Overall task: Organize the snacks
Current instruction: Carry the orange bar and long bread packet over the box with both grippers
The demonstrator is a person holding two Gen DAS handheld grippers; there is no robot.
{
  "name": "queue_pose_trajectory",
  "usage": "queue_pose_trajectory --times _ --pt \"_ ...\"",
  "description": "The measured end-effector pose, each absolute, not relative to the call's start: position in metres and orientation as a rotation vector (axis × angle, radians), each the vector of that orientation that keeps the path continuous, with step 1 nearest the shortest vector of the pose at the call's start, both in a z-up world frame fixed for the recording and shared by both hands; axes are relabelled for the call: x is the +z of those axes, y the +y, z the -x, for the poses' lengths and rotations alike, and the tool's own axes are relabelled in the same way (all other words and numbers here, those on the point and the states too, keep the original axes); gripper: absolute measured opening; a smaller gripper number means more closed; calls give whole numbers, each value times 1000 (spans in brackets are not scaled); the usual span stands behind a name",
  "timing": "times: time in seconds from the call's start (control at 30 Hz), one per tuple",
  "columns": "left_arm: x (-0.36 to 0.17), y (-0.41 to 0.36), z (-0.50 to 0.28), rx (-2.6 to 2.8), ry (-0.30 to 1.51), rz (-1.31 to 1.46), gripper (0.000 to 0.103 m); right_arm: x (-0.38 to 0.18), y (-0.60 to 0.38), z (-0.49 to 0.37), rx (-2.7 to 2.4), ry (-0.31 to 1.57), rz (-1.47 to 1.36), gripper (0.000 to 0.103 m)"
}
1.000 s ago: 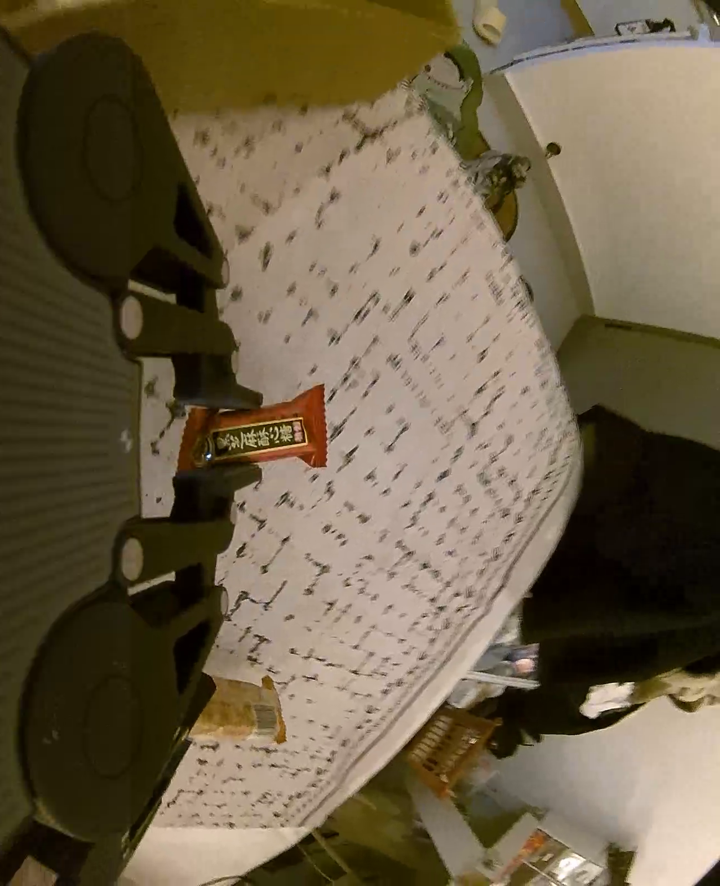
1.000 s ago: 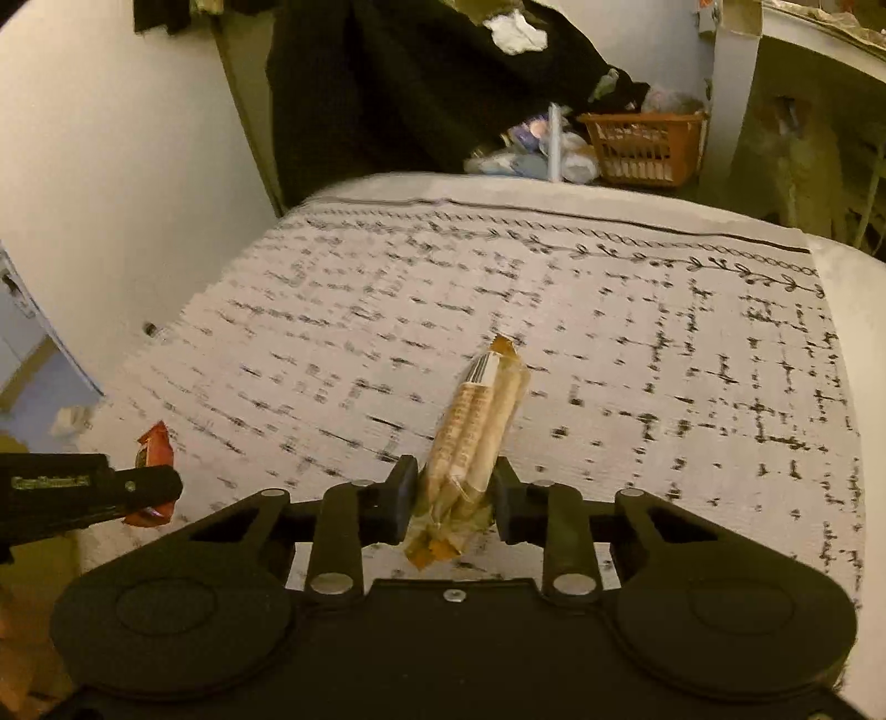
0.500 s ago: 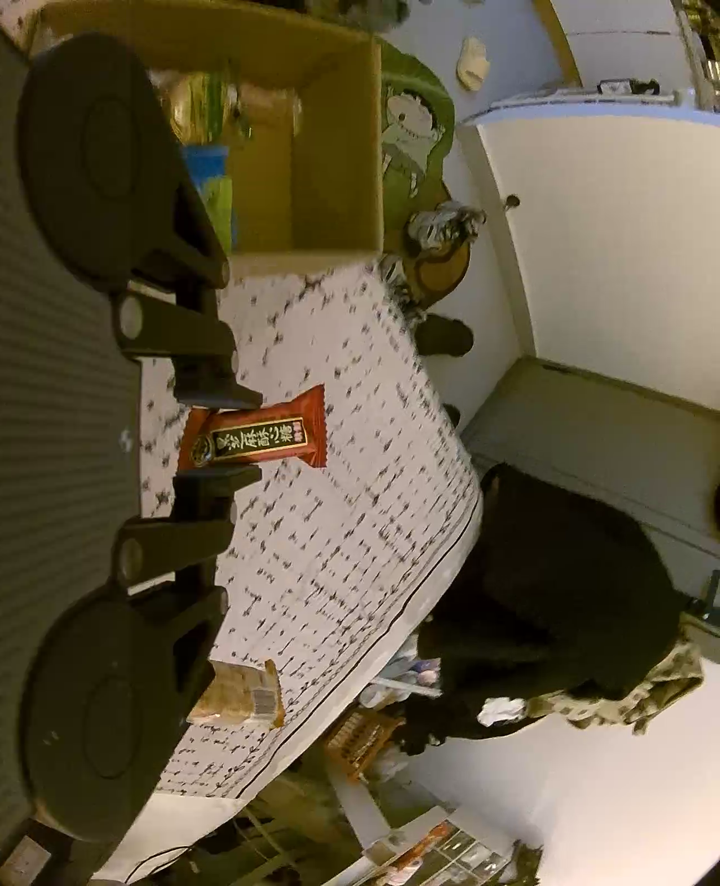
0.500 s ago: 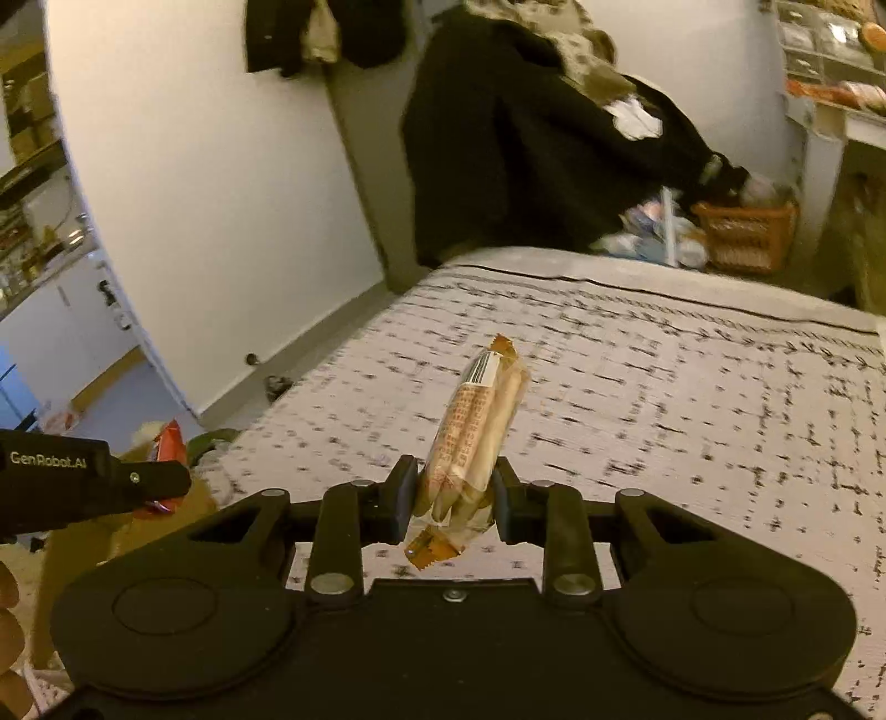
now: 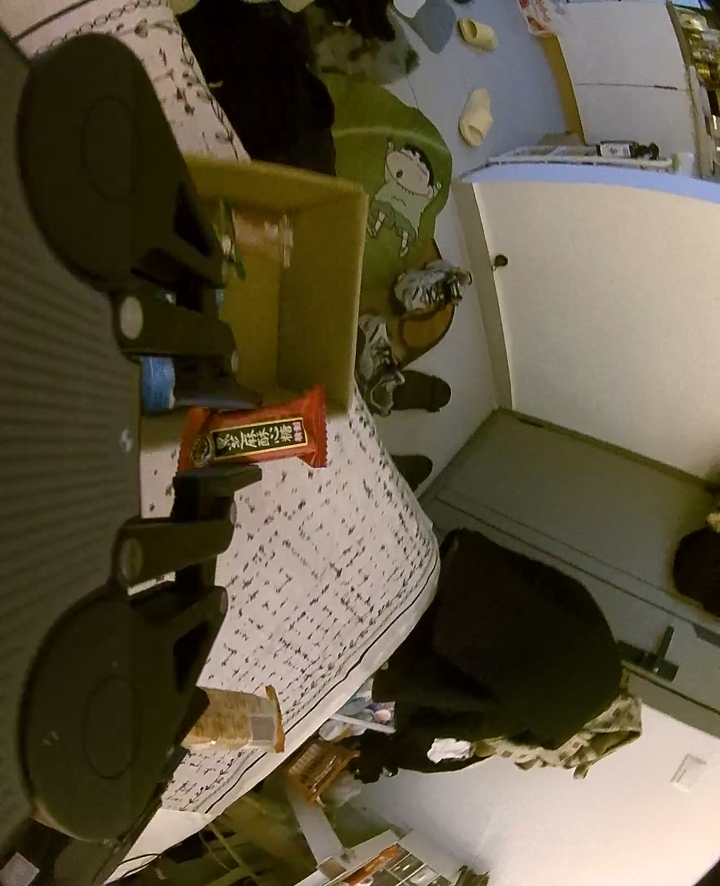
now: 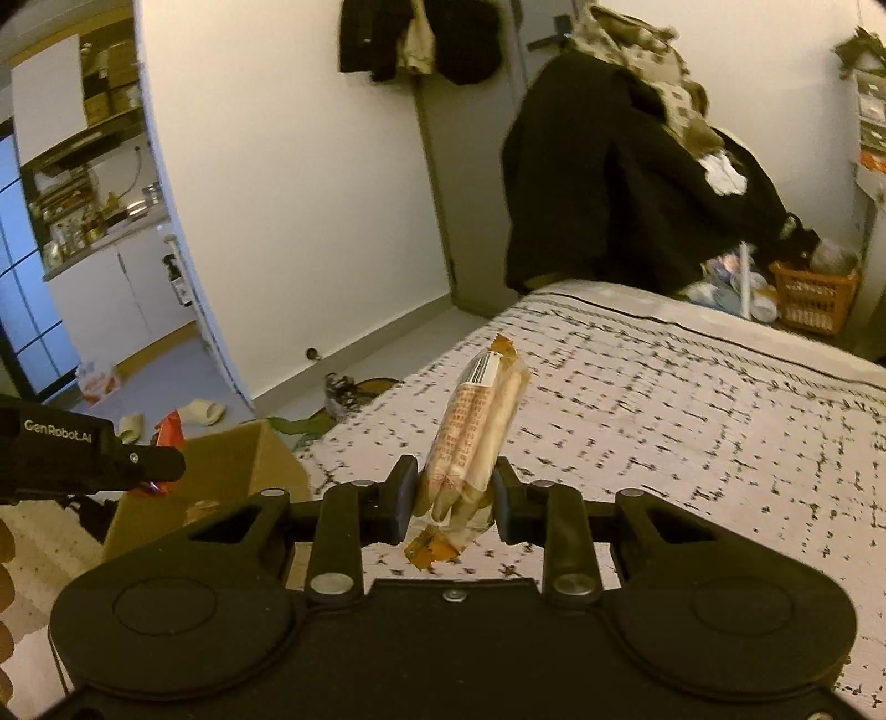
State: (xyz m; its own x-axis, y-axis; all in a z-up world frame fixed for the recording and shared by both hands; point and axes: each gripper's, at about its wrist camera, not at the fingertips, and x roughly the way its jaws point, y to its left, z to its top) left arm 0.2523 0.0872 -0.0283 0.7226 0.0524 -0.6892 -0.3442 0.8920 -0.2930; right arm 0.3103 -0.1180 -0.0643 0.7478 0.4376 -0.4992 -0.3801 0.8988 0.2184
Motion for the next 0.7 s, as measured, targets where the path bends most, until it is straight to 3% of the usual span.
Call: queue_pose_trajectory --times 0.7 --pt "-59 148 -244 275 779 506 20 -60 -72 -300 607 567 -107 28"
